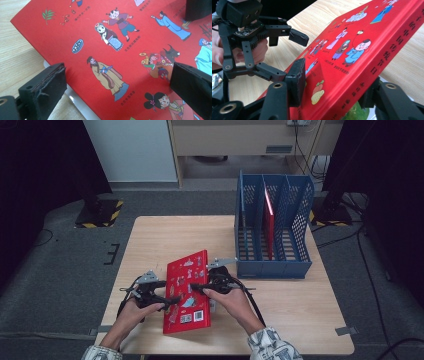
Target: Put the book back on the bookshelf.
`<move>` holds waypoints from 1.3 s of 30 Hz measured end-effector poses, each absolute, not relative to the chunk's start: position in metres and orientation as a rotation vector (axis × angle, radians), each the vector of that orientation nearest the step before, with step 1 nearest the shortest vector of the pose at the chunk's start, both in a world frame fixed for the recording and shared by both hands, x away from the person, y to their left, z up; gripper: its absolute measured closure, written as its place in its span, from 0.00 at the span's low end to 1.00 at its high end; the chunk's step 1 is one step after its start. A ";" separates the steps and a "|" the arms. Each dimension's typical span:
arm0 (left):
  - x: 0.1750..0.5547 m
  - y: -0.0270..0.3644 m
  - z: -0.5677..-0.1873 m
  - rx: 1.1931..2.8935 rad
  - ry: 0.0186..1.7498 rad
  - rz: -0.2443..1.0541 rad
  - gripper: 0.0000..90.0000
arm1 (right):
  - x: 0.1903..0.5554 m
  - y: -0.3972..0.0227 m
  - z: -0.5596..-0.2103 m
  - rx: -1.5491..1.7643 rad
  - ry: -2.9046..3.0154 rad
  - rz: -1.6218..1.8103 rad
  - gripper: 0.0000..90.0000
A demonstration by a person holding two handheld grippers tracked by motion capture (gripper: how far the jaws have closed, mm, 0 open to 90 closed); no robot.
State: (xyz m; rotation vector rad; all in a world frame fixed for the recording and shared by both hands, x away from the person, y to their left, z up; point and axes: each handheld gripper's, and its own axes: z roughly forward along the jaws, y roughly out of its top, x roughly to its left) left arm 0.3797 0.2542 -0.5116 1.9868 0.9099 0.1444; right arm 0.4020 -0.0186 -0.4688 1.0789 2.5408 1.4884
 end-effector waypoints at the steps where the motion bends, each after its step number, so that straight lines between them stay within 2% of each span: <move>1: 0.380 0.254 -0.512 1.987 0.910 0.145 0.00 | 0.403 -0.019 -0.469 1.087 2.540 1.492 0.55; 5: 0.380 0.256 -0.511 1.977 0.914 0.136 0.00 | 0.404 -0.021 -0.468 1.103 2.532 1.546 0.61; 15: 0.381 0.260 -0.512 1.958 0.914 0.107 0.00 | 0.402 -0.020 -0.466 1.081 2.517 1.577 0.65; 22: 0.382 0.269 -0.510 1.936 0.948 0.141 0.00 | 0.400 -0.020 -0.463 1.063 2.501 1.623 0.67; 39: 0.385 0.274 -0.514 1.877 0.949 0.007 0.00 | 0.398 -0.024 -0.457 1.035 2.490 1.685 0.71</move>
